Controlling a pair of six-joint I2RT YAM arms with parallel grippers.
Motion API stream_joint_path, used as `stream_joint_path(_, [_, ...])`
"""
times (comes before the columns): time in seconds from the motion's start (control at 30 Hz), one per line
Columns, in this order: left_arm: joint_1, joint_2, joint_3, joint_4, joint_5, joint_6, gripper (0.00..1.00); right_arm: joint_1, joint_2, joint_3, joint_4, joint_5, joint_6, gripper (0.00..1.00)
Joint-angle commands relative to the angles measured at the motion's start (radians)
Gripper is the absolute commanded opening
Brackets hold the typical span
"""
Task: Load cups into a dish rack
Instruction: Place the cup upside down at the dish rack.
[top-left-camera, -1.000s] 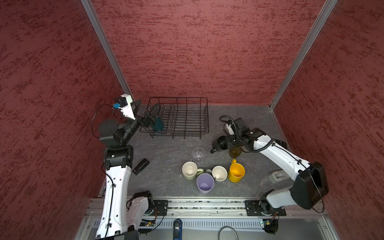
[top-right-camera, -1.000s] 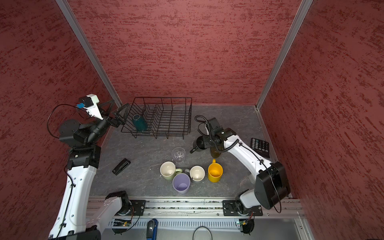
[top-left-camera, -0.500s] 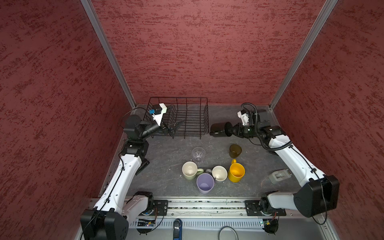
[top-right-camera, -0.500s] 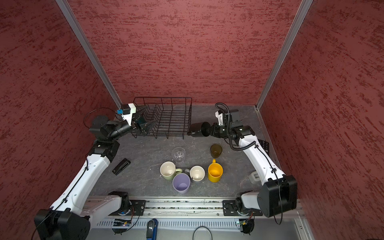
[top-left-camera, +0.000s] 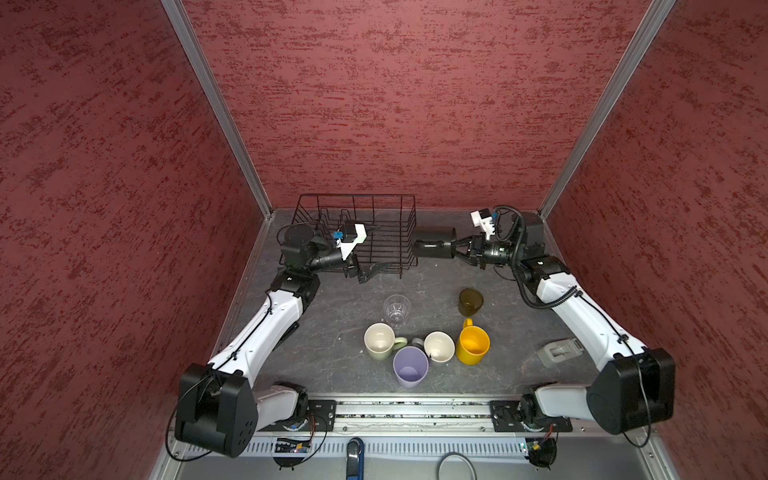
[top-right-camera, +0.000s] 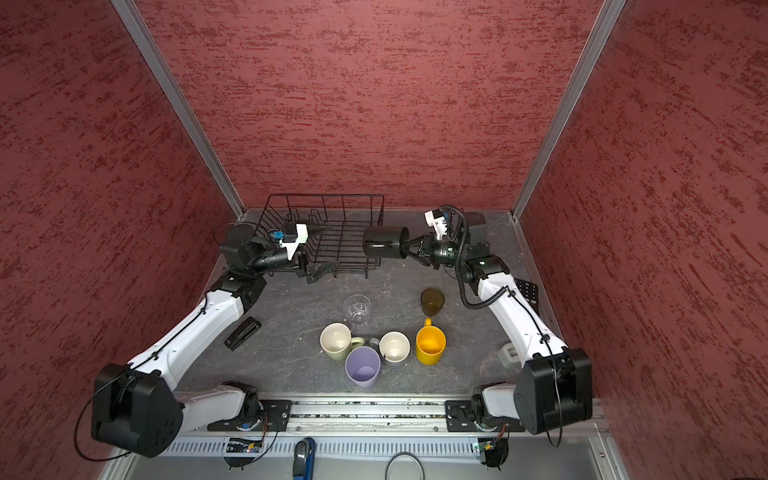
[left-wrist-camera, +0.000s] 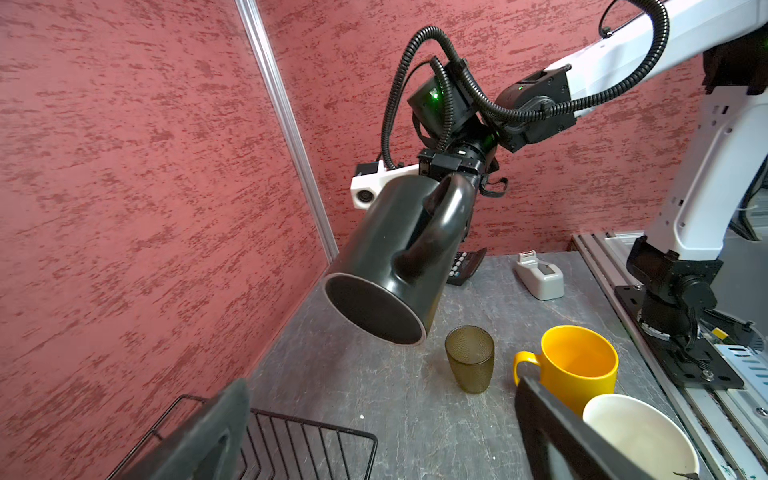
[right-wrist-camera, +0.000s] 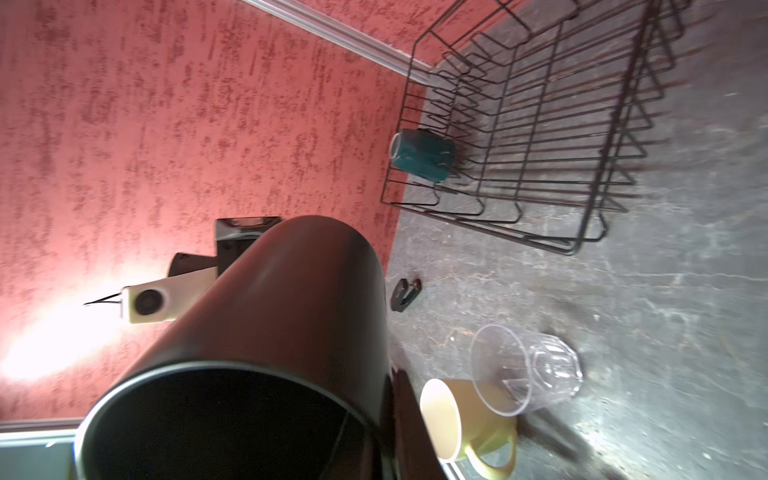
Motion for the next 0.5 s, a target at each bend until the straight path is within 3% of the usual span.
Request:
stream_joint_path(0.0, [-0.045, 0.04, 0.044, 0.053, -0.009, 0.043, 1.0, -0.004, -0.049, 0.012, 0.132, -0.08, 0.069, 0.0])
stream_joint_path(0.47, [-0.136, 0.164, 0.115, 0.2, -0.034, 0.006, 1.0, -0.001, -0.073, -0.025, 0.174, -0.104, 0.098, 0.0])
